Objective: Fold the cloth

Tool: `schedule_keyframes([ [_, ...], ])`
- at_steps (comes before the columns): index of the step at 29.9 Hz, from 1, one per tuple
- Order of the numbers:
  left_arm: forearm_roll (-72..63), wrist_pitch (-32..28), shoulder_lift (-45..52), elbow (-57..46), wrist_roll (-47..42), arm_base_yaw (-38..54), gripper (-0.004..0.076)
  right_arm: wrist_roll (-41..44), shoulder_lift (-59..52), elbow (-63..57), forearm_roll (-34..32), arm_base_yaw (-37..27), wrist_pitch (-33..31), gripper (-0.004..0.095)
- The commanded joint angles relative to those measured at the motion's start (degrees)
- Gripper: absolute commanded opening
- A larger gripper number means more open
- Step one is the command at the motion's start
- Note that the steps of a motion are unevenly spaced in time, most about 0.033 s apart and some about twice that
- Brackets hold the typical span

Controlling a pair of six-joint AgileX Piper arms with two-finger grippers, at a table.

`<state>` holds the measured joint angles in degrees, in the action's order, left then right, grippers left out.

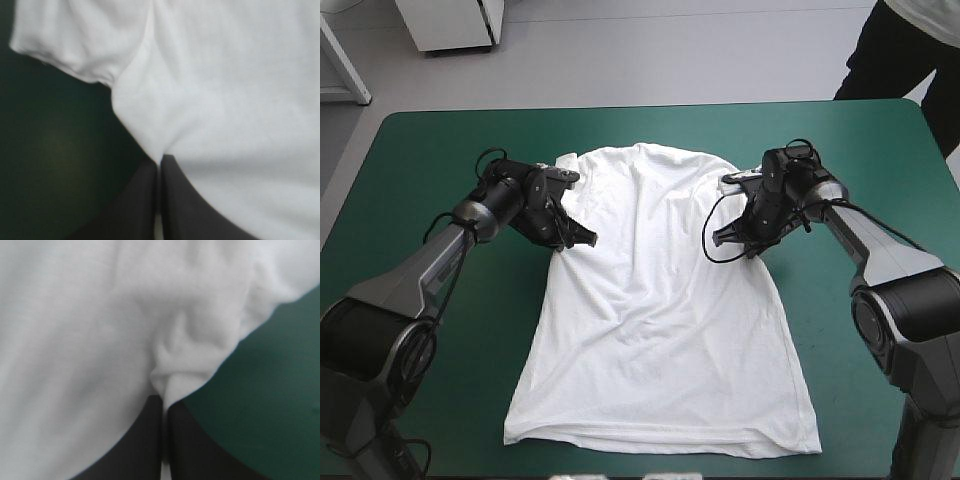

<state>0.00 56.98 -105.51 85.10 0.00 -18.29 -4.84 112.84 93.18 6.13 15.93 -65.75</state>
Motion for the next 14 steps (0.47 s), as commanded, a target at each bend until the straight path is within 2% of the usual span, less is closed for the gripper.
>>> schedule_keyframes([
  [1, 1.12, 0.73, 7.83, 4.06, -0.78, -0.30, -0.0010, 0.93, -7.21, 5.79, 0.72, -0.96, -3.46, -0.0013],
  [14, 1.25, 3.22, 25.94, 11.05, -0.78, -0.30, -0.0010, 2.69, -23.10, 9.17, -1.00, -0.97, -5.12, -0.0013],
])
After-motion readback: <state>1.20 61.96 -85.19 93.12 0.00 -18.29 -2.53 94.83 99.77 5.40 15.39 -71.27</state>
